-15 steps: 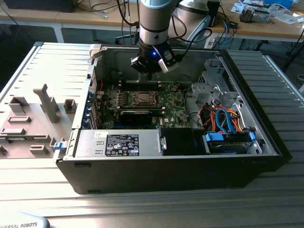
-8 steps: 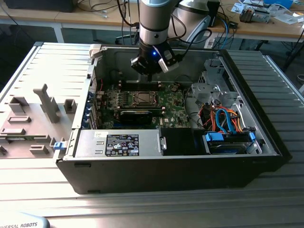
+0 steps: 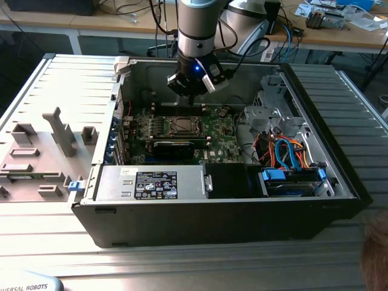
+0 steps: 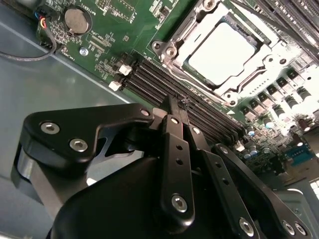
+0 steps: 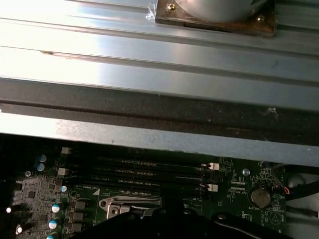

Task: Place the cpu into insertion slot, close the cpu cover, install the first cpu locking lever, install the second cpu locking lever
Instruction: 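Install the second cpu locking lever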

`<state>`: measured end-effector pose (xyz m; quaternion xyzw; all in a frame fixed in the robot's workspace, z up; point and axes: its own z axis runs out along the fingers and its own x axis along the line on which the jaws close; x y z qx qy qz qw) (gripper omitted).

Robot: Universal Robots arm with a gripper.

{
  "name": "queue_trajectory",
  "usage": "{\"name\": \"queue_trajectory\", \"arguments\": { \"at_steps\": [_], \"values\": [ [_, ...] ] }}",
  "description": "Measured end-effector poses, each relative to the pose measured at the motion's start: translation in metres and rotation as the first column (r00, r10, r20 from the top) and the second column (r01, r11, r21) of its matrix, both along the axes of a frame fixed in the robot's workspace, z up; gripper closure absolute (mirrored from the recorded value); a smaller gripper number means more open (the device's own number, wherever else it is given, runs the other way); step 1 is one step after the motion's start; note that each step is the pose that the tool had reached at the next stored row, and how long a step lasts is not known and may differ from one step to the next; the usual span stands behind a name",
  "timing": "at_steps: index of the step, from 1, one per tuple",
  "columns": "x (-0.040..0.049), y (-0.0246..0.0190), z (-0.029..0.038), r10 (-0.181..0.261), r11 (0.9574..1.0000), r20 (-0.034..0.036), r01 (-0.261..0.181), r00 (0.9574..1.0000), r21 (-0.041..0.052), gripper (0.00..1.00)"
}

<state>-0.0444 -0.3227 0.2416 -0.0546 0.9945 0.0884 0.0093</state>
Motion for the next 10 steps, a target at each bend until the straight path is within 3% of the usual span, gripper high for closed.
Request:
{"name": "queue_trajectory", "arguments": {
  "at_steps": [10],
  "values": [
    [0.0005,-0.0046,0.0,0.0,1.0,0.0,0.0,1.0,-0.0002,0.89]
  ]
}}
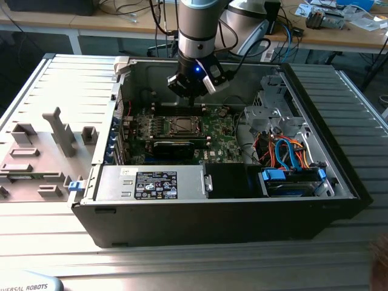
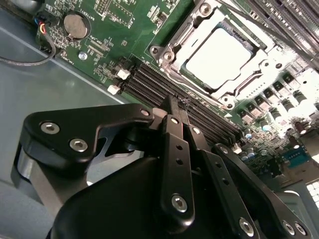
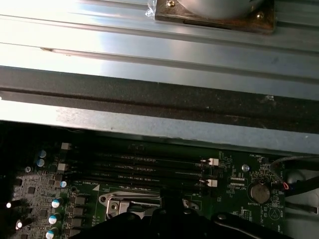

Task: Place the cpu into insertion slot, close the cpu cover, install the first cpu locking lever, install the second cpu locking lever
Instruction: 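Install the second cpu locking lever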

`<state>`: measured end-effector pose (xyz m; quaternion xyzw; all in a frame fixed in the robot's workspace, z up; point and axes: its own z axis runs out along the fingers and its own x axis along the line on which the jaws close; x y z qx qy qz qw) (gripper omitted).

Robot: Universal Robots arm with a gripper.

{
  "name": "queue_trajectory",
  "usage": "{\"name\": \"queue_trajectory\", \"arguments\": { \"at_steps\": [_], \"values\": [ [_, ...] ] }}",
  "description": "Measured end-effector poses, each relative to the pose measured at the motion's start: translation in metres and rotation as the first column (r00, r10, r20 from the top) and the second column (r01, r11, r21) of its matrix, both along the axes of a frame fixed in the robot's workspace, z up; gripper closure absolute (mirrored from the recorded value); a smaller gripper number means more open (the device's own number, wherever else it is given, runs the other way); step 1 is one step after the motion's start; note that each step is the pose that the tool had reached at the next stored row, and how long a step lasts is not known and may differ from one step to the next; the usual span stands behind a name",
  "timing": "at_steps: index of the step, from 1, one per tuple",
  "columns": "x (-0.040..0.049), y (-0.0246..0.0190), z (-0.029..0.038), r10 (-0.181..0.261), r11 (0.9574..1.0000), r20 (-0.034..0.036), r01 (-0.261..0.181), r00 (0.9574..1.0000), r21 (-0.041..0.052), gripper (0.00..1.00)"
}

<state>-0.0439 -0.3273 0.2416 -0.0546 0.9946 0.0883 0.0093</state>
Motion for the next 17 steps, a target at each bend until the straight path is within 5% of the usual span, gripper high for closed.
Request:
{"name": "queue_trajectory", "arguments": {
  "at_steps": [17],
  "values": [
    [0.0,-0.0045,0.0,0.0,1.0,0.0,0.0,1.0,0.0,0.89]
  ]
}}
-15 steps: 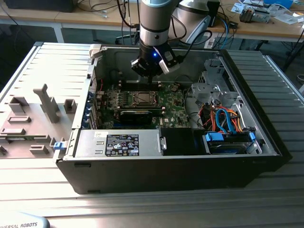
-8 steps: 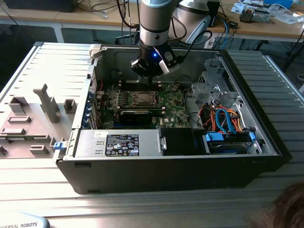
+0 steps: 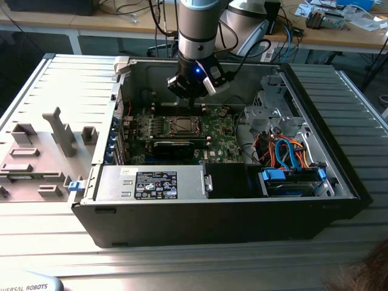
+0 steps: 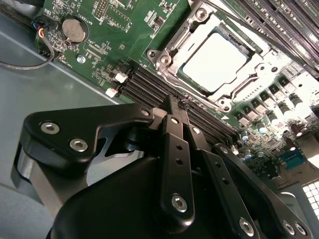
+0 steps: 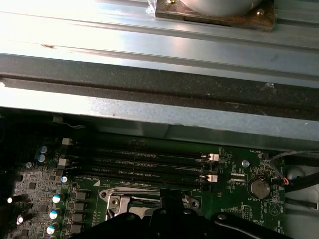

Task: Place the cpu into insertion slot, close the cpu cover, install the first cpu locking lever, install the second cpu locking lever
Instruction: 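Install the second cpu locking lever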

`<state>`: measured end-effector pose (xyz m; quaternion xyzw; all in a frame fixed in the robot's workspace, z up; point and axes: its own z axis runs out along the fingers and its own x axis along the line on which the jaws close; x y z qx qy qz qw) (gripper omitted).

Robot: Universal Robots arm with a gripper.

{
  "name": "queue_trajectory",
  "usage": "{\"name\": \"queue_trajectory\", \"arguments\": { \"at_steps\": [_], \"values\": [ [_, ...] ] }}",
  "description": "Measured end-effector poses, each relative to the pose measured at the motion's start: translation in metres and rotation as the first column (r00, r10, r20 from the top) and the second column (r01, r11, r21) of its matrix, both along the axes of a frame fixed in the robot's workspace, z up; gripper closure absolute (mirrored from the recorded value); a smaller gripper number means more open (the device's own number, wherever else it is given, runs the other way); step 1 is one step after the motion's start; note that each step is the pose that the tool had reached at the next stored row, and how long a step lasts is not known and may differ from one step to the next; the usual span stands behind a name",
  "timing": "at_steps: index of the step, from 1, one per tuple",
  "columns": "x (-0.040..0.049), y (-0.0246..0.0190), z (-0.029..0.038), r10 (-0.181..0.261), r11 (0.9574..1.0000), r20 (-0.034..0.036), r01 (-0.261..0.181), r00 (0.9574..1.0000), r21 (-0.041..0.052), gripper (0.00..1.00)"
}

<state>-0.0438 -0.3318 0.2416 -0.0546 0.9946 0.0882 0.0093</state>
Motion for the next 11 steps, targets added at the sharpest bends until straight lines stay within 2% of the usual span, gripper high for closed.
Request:
{"name": "queue_trajectory", "arguments": {
  "at_steps": [11],
  "values": [
    [0.0,-0.0031,0.0,0.0,1.0,0.0,0.0,1.0,0.0001,0.89]
  ]
}}
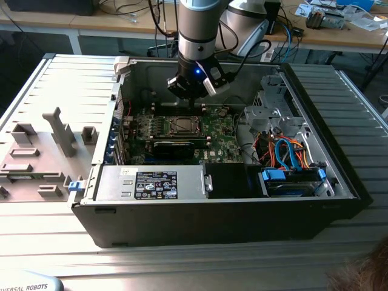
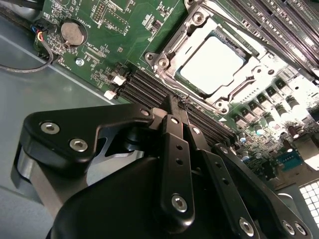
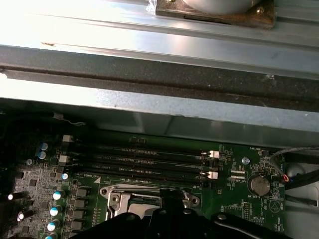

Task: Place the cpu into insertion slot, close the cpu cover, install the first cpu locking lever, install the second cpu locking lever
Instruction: 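Install the second cpu locking lever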

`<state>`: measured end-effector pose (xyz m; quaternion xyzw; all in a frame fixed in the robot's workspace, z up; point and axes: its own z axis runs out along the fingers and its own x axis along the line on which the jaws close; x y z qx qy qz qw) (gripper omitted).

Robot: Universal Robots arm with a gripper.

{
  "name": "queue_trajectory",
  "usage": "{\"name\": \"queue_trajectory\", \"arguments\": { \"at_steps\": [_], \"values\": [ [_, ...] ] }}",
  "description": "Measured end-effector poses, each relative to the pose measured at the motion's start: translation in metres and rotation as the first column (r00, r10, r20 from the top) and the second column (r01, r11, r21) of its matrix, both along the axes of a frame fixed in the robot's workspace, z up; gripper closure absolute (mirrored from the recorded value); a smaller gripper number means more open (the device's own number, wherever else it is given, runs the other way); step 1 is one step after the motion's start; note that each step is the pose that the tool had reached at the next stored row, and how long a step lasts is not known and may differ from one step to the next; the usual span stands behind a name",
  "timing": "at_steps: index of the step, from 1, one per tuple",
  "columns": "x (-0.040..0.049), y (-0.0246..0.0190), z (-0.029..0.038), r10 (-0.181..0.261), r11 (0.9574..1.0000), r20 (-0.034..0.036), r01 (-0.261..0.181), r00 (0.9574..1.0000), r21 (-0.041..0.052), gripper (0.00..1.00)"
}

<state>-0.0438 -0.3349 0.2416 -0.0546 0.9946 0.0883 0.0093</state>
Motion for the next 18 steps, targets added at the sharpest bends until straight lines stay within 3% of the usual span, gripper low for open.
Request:
{"name": "queue_trajectory", "arguments": {
  "at_steps": [18],
  "values": [
    [0.0,-0.0094,0.0,0.0,1.0,0.0,0.0,1.0,0.001,0.89]
  ]
}}
